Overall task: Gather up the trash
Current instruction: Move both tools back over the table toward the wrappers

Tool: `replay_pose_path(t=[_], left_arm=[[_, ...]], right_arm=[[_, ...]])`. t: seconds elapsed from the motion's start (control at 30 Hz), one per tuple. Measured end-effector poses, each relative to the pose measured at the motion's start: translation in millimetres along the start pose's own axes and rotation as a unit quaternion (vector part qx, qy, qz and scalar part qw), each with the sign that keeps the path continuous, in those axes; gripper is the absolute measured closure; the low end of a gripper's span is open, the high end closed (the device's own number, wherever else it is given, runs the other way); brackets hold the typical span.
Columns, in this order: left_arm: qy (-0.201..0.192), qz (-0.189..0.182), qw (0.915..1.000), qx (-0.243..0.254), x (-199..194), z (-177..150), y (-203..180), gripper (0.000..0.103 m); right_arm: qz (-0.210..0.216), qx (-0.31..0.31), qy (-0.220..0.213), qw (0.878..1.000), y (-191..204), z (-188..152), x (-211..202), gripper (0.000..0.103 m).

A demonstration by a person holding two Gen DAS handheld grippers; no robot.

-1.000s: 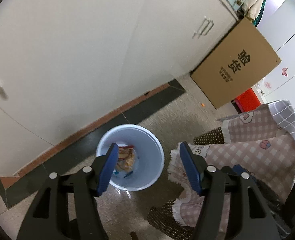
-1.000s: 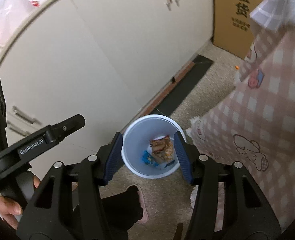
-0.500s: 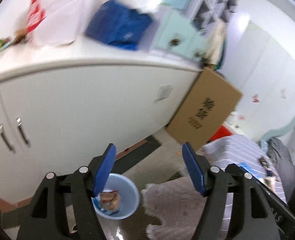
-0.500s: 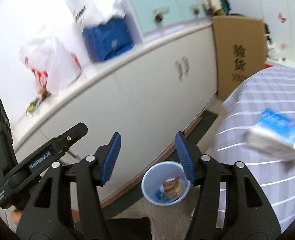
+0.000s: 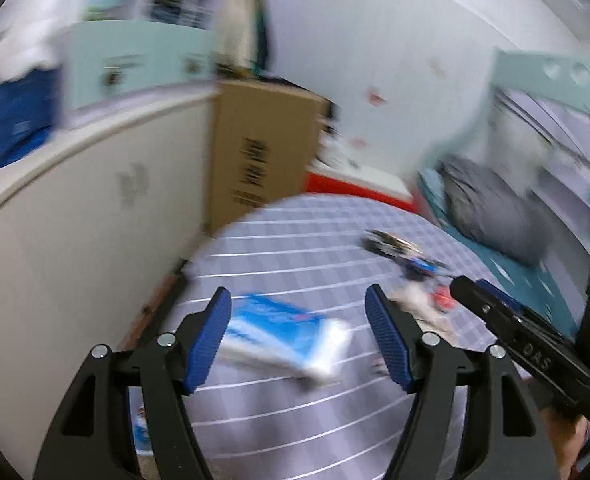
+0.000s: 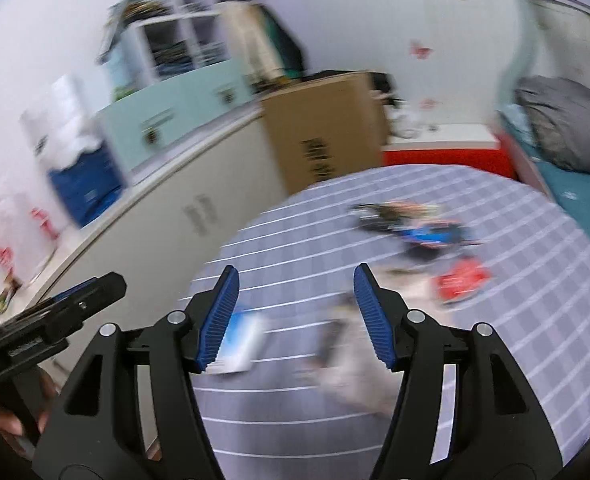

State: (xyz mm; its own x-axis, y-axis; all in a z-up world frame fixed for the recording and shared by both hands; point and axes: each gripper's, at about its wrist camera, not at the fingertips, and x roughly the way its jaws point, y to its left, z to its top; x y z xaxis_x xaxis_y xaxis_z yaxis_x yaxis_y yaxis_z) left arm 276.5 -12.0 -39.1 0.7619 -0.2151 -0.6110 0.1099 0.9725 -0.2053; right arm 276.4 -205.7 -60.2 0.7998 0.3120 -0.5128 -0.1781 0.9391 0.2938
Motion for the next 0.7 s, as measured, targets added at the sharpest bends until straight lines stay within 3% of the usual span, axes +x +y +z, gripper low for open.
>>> replay_pose_path(t=[0.17, 0.3, 0.43, 0.7], left_arm=[[0.063, -0.04, 0.9971, 0.014, 60.8, 14.0, -57.4, 0.035], [0.107, -0.052, 0.9929, -0.006, 108.2, 27.3, -76.1, 0.035], [0.13, -0.051, 0.9891, -0.048, 143.4, 43.2, -77.8, 0.035], [0.142, -0.027, 0.9871, -0.068, 188.1, 58.8, -71.5, 0.035]], right_arm=[[-0.051, 0.045, 0.011, 0.998, -92.0, 9.7, -0.8, 0.044], [-0.042, 0.068, 0.04, 0.996, -129.1, 19.4, 21.5, 0.044], [-0.018, 0.095, 0.07, 0.993, -140.1, 30.2, 53.5, 0.036], [-0.013, 0.098, 0.13, 0.987, -132.9, 39.3, 125.7, 0.035]])
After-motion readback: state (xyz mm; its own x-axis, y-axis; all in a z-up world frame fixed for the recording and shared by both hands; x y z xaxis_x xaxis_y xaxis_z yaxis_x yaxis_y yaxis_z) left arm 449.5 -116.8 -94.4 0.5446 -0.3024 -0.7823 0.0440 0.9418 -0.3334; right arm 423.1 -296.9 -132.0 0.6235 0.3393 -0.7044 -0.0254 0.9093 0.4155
